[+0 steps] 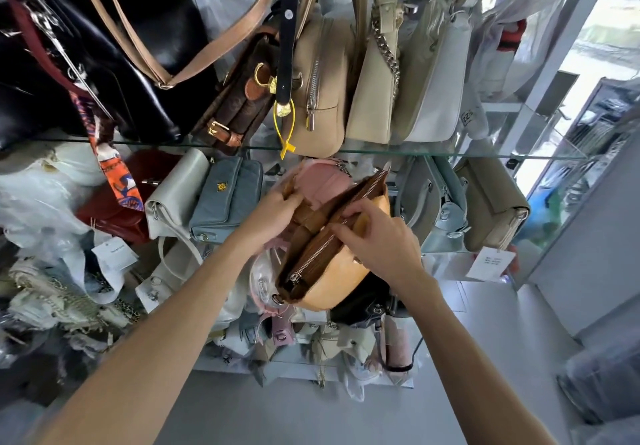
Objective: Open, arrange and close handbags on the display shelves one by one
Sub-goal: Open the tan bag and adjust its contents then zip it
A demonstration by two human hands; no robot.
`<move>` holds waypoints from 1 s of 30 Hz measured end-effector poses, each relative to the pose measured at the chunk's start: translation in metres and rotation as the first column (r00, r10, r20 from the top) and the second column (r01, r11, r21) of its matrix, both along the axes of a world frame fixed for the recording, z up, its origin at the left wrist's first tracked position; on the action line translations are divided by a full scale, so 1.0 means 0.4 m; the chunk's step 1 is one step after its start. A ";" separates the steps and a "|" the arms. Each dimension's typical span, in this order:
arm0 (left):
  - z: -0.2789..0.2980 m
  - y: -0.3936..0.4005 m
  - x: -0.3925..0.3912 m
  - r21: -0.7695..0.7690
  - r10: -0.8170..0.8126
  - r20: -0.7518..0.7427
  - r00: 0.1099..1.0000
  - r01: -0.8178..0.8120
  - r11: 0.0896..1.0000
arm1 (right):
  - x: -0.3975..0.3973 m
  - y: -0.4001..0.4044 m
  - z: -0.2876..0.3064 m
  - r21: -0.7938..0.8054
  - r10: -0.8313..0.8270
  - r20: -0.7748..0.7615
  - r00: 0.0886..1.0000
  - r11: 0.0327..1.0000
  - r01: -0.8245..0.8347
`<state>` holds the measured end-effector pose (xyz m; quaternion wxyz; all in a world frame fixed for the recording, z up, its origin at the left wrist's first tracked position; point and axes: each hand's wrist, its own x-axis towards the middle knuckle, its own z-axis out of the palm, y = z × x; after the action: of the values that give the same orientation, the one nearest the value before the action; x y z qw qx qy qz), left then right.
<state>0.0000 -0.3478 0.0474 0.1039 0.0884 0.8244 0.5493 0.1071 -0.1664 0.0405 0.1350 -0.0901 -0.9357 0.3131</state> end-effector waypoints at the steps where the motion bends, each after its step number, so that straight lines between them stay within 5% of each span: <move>1: -0.003 -0.008 -0.010 0.068 0.009 0.172 0.985 -0.021 0.997 | 0.006 0.009 0.000 -0.072 0.056 0.035 0.998 0.996 -0.054; 3: -0.021 -0.035 -0.020 0.120 -0.039 0.406 0.913 -0.011 0.993 | 0.015 0.018 0.007 -0.251 0.210 0.078 0.975 0.950 -0.185; 5: -0.042 -0.060 -0.015 -0.027 -0.064 0.444 0.894 0.085 0.996 | 0.021 0.024 0.014 -0.357 0.283 0.075 0.956 0.903 -0.239; 8: -0.040 -0.083 0.011 -0.331 -0.085 0.352 0.932 0.209 0.920 | 0.020 0.030 0.017 -0.394 0.293 0.048 0.955 0.884 -0.251; 11: 0.002 -0.093 0.037 -0.415 -0.124 0.222 0.967 0.209 0.885 | 0.014 0.035 0.022 -0.416 0.253 -0.002 0.967 0.879 -0.231; 14: 0.045 -0.086 0.074 -0.503 -0.366 0.073 0.928 0.351 0.790 | 0.005 0.040 0.026 -0.496 0.138 -0.085 0.987 0.853 -0.161; 16: 0.057 -0.073 0.087 -0.634 -0.420 -0.038 0.907 0.303 0.712 | 0.000 0.046 0.028 -0.520 0.078 -0.112 0.991 0.845 -0.125; 19: 0.057 -0.067 0.076 -0.655 -0.352 -0.195 0.915 0.145 0.741 | -0.001 0.064 0.037 -0.535 0.020 -0.107 0.994 0.841 -0.075; 22: 0.037 -0.072 0.061 -0.561 -0.321 -0.332 0.887 0.087 0.823 | 0.000 0.098 0.044 -0.392 -0.019 -0.108 0.994 0.920 -0.025; 25: 0.025 -0.050 0.076 -0.421 -0.306 -0.372 0.876 0.134 0.897 | -0.001 0.106 0.080 0.052 0.022 -0.087 0.996 0.998 -0.018; 27: 0.026 -0.029 0.078 -0.361 -0.283 -0.326 0.902 0.158 0.919 | 0.004 0.075 0.105 0.212 0.209 -0.018 0.978 0.956 -0.201; 30: 0.032 -0.003 0.075 -0.352 -0.301 -0.247 0.921 0.204 0.914 | 0.019 -0.001 0.130 0.207 0.443 0.113 0.890 0.865 -0.457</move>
<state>0.0300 -0.3491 0.0603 0.0632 0.2584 0.8898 0.3708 0.1145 -0.1668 0.0925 0.0391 0.1369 -0.9642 0.2236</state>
